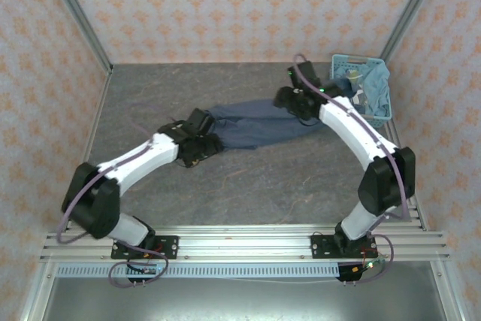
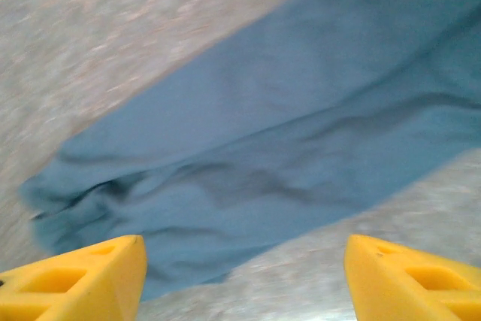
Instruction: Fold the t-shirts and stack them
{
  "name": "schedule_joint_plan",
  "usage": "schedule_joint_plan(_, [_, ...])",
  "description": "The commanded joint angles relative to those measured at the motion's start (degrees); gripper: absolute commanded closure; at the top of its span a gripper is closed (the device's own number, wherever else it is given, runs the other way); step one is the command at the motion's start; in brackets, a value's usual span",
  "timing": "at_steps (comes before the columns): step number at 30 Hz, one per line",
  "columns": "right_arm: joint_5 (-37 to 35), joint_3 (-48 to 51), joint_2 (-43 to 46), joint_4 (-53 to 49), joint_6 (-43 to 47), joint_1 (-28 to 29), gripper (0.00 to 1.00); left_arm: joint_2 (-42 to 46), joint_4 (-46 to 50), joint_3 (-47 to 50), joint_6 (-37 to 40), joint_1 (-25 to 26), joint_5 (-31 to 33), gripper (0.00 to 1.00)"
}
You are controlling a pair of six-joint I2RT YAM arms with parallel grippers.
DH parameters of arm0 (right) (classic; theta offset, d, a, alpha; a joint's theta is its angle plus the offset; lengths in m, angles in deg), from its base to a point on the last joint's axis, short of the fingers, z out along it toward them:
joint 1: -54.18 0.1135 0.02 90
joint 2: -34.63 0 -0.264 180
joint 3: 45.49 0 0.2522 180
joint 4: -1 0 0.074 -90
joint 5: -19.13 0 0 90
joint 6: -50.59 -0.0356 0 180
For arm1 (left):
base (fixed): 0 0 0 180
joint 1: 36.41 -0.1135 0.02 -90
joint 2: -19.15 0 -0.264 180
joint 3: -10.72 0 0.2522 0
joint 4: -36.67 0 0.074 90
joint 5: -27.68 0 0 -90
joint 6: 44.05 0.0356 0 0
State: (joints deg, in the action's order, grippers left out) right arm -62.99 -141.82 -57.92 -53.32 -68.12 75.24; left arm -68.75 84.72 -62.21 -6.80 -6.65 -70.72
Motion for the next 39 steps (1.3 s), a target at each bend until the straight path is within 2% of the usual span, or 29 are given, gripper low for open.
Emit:
schedule_joint_plan(1, [0.5,5.3,3.3,-0.9,1.3,-3.0,0.30,-7.1,-6.1,-4.5,-4.8,1.1,-0.3,0.16])
schedule_joint_plan(5, [-0.3,10.0,5.5,-0.3,2.0,-7.5,0.28,-15.5,-8.4,-8.4,-6.5,1.2,0.9,0.17])
schedule_joint_plan(6, [-0.6,11.1,5.5,0.1,2.1,-8.6,0.28,-17.5,-8.1,-9.9,-6.2,1.1,1.5,0.19])
schedule_joint_plan(8, [0.4,13.4,5.2,1.8,1.3,-11.1,0.28,-20.3,-9.2,-11.4,-6.0,1.1,2.3,0.31])
schedule_joint_plan(9, [1.4,14.5,4.8,3.2,0.5,-12.4,0.27,-21.1,-10.3,-12.0,-6.0,1.0,2.5,0.44])
schedule_joint_plan(10, [2.3,15.4,4.2,4.6,-0.3,-13.5,0.27,-21.2,-10.9,-12.4,-6.1,0.9,3.0,0.65])
schedule_joint_plan(12, [3.2,15.9,2.5,6.7,-1.5,-14.7,0.27,-22.5,-10.4,-13.1,-6.5,0.9,5.2,1.00])
schedule_joint_plan(15, [1.3,15.3,-0.3,9.5,-2.0,-15.2,0.28,-18.9,-10.3,-11.8,-6.7,0.4,7.7,1.00])
schedule_joint_plan(20, [1.0,14.4,-4.9,17.0,-4.5,-18.6,0.28,-14.3,-11.2,-8.8,-6.6,-1.7,5.5,1.00])
schedule_joint_plan(22, [1.6,12.4,-7.7,17.7,-4.9,-19.5,0.32,-12.9,-12.0,-7.9,-6.6,-2.1,4.7,1.00])
schedule_joint_plan(24, [2.3,9.3,-11.0,16.8,-4.8,-19.9,0.43,-12.0,-12.2,-7.9,-6.5,-2.3,3.9,1.00])
schedule_joint_plan(26, [3.3,6.7,-12.9,15.9,-4.6,-20.3,0.66,-11.1,-12.1,-8.2,-6.3,-2.6,3.7,1.00])
schedule_joint_plan(30, [2.6,4.6,-9.1,16.3,-4.1,-20.3,0.91,-8.9,-11.5,-10.1,-5.7,-4.1,3.4,1.00])
schedule_joint_plan(34, [2.4,2.5,-2.6,14.6,-2.8,-20.2,1.00,-6.6,-10.6,-13.2,-4.3,-6.1,2.7,1.00])
schedule_joint_plan(39, [3.2,-2.2,3.7,9.3,-1.2,-19.0,1.00,-4.3,-9.3,-16.2,-3.3,-8.0,1.1,1.00])
